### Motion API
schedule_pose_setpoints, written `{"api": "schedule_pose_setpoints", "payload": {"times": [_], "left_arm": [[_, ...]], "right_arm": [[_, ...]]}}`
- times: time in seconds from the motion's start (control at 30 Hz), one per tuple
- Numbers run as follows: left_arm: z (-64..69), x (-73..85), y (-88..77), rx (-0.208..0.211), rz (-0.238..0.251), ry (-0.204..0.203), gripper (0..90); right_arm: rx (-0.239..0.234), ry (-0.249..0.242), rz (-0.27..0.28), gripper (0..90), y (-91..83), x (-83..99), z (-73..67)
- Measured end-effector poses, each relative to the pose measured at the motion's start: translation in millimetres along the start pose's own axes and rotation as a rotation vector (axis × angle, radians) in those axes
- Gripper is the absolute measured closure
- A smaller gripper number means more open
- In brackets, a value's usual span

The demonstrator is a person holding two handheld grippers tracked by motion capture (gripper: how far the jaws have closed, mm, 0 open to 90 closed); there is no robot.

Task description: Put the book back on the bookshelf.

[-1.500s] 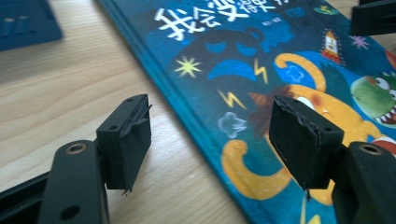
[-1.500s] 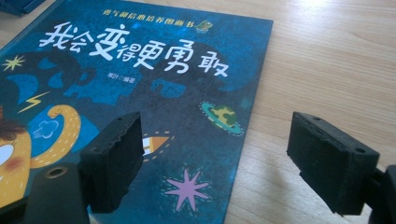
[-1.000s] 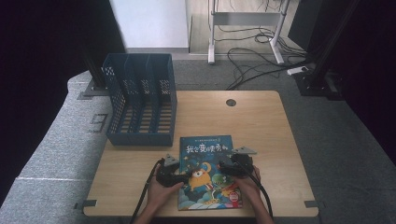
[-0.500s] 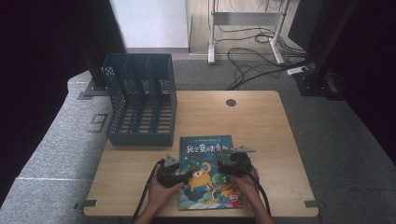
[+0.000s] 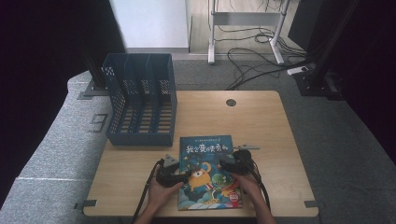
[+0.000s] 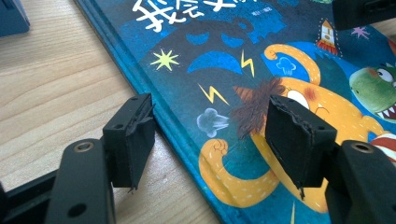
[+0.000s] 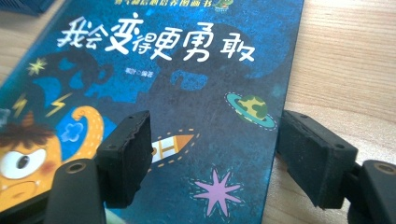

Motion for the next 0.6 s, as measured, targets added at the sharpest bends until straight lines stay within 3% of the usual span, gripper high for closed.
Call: {"api": "schedule_pose_setpoints", "payload": {"times": [0.13,0.27,0.6], "left_arm": [[-0.3,0.0,-0.1,0.002,-0.001,0.001,33.0],[-0.8,0.0,-0.2,0.005,-0.002,-0.003,33.1],[-1.7,-0.1,-0.1,0.011,0.0,-0.005,33.1]], "right_arm": [[-0.021,0.024,0.005,28.1,-1.0,-0.6,2.7],[-0.011,0.001,-0.01,28.9,-0.1,-0.7,2.7],[-0.047,0.044,-0.002,27.5,-0.9,-1.8,6.0]]}}
Point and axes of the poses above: each handheld gripper's, and its own axes: y roughly forward along the jaws, x roughly out of its underside, z roughly to its right, the point moved 2 cm from there along y, roughly forward along the jaws, and after that the axes turned 11 degrees about -x, right-handed, at the moved point
